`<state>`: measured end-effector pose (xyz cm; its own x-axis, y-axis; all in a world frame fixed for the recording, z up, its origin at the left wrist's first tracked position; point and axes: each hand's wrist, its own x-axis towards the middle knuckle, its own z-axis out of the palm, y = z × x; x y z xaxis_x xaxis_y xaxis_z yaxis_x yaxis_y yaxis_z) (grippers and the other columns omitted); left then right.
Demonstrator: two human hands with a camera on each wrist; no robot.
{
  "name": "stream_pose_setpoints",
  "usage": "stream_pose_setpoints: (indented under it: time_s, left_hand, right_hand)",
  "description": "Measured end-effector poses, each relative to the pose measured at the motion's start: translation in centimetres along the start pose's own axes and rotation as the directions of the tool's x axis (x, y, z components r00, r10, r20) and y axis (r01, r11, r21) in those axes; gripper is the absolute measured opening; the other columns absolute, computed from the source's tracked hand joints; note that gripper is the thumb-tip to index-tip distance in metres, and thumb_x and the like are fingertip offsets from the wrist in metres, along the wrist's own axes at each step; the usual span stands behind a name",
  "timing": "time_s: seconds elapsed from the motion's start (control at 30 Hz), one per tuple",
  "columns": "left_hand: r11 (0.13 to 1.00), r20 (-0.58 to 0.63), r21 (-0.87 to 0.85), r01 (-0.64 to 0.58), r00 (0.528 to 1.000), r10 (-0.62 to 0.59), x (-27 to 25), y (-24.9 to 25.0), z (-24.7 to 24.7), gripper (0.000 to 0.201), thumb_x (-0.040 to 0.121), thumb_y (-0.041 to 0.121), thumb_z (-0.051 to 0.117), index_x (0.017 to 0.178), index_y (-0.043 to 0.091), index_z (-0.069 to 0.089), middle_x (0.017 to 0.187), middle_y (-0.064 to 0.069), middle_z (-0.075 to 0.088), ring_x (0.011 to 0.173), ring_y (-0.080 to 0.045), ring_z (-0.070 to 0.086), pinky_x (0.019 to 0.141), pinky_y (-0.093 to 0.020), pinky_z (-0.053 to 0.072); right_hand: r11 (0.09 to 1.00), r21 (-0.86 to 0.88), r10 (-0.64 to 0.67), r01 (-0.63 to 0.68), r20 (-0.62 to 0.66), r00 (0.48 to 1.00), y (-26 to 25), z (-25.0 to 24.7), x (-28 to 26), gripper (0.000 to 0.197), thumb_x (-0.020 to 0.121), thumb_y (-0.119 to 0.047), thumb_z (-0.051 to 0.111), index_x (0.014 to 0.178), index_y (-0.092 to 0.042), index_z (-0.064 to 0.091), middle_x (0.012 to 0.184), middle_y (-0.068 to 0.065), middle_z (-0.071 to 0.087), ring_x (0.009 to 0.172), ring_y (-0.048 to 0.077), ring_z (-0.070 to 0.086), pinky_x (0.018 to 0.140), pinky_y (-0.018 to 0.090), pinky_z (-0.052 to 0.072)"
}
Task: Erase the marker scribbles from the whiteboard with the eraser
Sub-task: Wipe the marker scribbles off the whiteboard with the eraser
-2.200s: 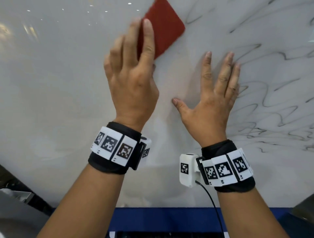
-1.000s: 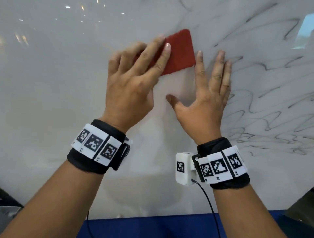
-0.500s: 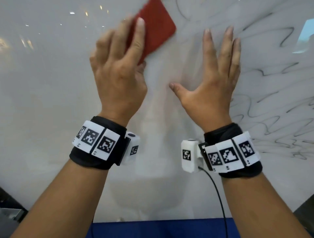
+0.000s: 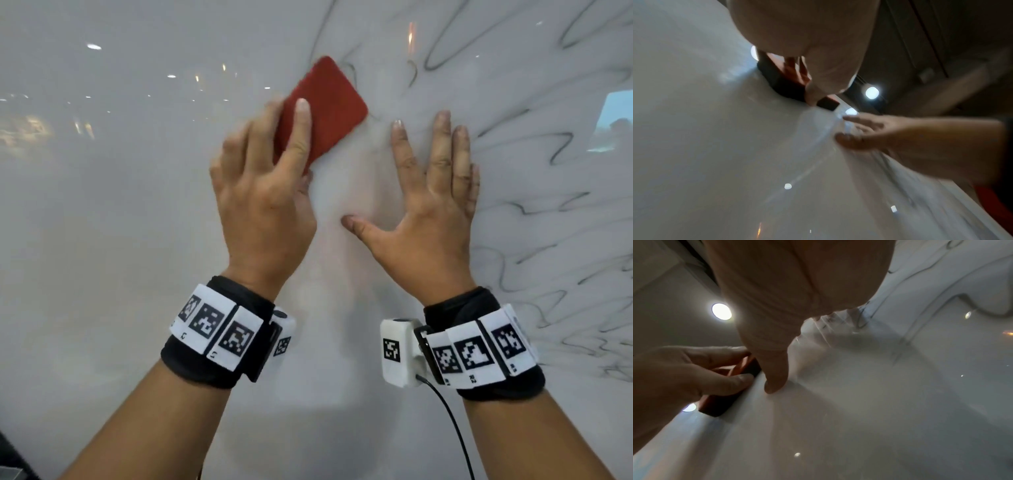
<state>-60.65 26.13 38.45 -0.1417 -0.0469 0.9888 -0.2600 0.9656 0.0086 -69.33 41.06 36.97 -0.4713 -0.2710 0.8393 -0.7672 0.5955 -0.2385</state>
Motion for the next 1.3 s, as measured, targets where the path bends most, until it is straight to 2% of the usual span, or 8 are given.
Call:
stream_pose_setpoints:
  time_s: [0.13,0.3,0.37,0.57,0.73,0.93,1.13,1.3]
  left_hand:
    - [0.976,0.074,0.027,-0.217,0.974,0.215,-1.0,0.2,0.3,0.06,0.088,0.013,0.063,0.145,0.02,0.049,0.146,-0.006,0.049,0.126,-0.026,0.04,0.097,-0.043,0.036]
    - [0.975,-0.051,0.003,0.222,0.974,-0.221,2.3,-1.4,-0.6,0.071,0.082,0.016,0.062,0.149,0.02,0.042,0.147,-0.008,0.045,0.128,-0.031,0.041,0.097,-0.051,0.041]
    - [0.963,-0.052,0.004,0.27,0.962,-0.269,2.3,-0.7,-0.6,0.072,0.082,0.014,0.062,0.15,0.02,0.042,0.147,-0.009,0.044,0.127,-0.032,0.042,0.095,-0.054,0.042]
    - [0.987,0.052,0.056,-0.149,0.988,0.146,0.8,0.1,-0.1,0.059,0.089,0.013,0.06,0.146,0.021,0.048,0.145,-0.006,0.049,0.125,-0.028,0.043,0.096,-0.047,0.038]
    - [0.961,-0.059,0.001,0.275,0.96,-0.275,3.9,-1.1,-1.1,0.07,0.082,0.014,0.065,0.148,0.023,0.044,0.143,-0.008,0.047,0.126,-0.032,0.042,0.095,-0.054,0.04]
    - [0.987,0.054,0.066,-0.149,0.988,0.146,2.0,0.9,0.1,0.063,0.085,0.013,0.062,0.146,0.023,0.048,0.143,-0.006,0.05,0.126,-0.028,0.042,0.099,-0.045,0.035]
    - [0.996,-0.014,0.041,0.081,0.997,-0.08,4.8,0.3,-0.4,0.069,0.08,0.014,0.065,0.145,0.024,0.047,0.141,-0.006,0.049,0.125,-0.029,0.042,0.094,-0.046,0.038]
    - [0.979,0.065,0.075,-0.19,0.98,0.186,3.1,0.8,-0.2,0.063,0.084,0.015,0.064,0.145,0.024,0.049,0.14,-0.005,0.052,0.124,-0.029,0.046,0.095,-0.045,0.037]
  right_hand:
    - [1.0,0.024,0.01,-0.01,-0.014,1.0,0.0,0.0,0.0,0.111,0.071,-0.069,0.069,0.158,-0.033,0.01,0.166,0.007,-0.003,0.152,0.026,-0.006,0.122,0.048,0.004]
    - [0.999,0.029,0.025,-0.025,0.014,1.0,-0.5,-0.6,0.0,0.111,0.071,-0.062,0.075,0.158,-0.034,0.011,0.166,0.006,-0.005,0.152,0.026,-0.008,0.122,0.051,0.004]
    - [0.998,0.051,0.028,-0.027,-0.001,1.0,-0.8,-1.2,0.4,0.111,0.071,-0.061,0.076,0.158,-0.033,0.012,0.166,0.008,-0.004,0.152,0.028,-0.009,0.122,0.052,0.004]
    - [0.998,0.013,-0.056,0.056,-0.008,0.998,-1.4,-4.1,4.5,0.119,0.067,-0.064,0.077,0.158,-0.032,0.007,0.165,0.009,-0.008,0.151,0.028,-0.012,0.121,0.052,0.002]
    - [0.995,-0.053,-0.077,0.08,0.056,0.995,-1.1,-3.6,5.7,0.123,0.063,-0.069,0.076,0.157,-0.037,0.003,0.165,0.009,-0.013,0.151,0.027,-0.014,0.12,0.05,-0.004]
    - [0.996,-0.041,-0.081,0.083,0.034,0.996,-0.9,-3.1,5.7,0.121,0.064,-0.071,0.075,0.156,-0.038,0.004,0.165,0.006,-0.013,0.151,0.025,-0.015,0.12,0.047,-0.007]
    - [0.996,-0.04,-0.075,0.077,0.039,0.996,-0.7,-3.1,5.6,0.121,0.063,-0.073,0.073,0.156,-0.041,0.001,0.165,0.003,-0.015,0.151,0.022,-0.016,0.12,0.046,-0.007]
    - [0.997,-0.024,-0.07,0.071,0.033,0.997,-0.8,-3.2,5.6,0.121,0.063,-0.072,0.074,0.156,-0.04,0.003,0.165,0.003,-0.014,0.151,0.021,-0.015,0.121,0.046,-0.006]
